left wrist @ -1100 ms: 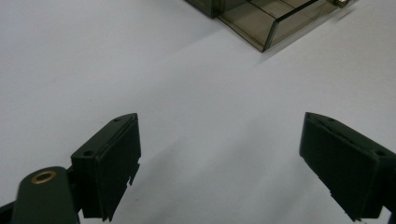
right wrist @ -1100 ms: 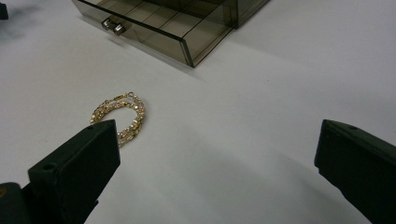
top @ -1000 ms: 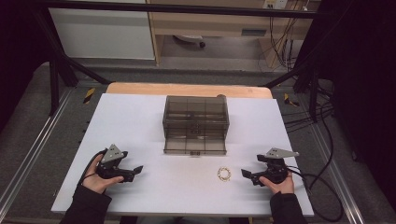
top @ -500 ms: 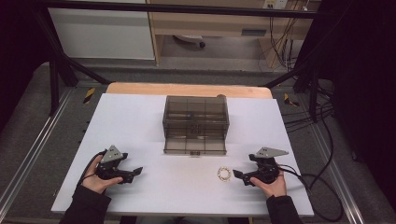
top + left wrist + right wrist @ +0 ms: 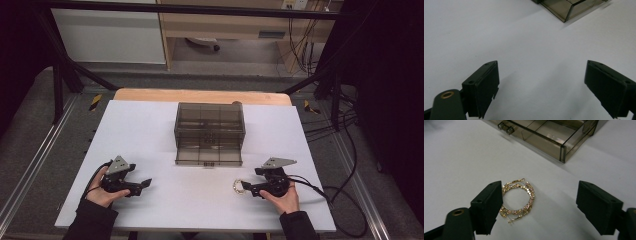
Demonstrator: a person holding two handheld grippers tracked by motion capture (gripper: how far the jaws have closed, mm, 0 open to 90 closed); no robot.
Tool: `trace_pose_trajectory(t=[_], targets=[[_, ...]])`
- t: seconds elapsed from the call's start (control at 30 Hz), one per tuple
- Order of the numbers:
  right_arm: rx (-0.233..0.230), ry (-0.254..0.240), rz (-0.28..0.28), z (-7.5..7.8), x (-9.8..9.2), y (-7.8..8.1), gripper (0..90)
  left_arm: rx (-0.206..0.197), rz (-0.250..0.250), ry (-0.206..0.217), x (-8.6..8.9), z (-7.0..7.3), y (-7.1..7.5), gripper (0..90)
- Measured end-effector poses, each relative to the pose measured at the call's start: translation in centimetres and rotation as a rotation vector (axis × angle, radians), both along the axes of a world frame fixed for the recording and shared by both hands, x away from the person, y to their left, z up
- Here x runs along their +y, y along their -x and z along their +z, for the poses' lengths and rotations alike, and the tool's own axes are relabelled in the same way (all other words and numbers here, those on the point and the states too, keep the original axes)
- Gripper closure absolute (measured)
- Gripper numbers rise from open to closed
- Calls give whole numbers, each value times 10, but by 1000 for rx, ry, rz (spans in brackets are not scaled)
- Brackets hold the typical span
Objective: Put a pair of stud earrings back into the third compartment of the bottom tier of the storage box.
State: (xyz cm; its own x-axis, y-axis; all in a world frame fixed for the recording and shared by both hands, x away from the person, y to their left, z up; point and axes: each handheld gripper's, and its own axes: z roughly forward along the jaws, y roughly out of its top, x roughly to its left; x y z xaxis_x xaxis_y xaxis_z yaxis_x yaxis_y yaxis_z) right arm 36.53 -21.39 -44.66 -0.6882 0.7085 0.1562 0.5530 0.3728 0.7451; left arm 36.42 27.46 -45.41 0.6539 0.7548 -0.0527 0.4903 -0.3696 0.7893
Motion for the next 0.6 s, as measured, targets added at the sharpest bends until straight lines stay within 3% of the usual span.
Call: trace_pose_trajectory(t=[0.6], targets=[[46, -5, -5, -2, 7, 0, 609, 4, 19, 1, 3, 0, 0, 120]])
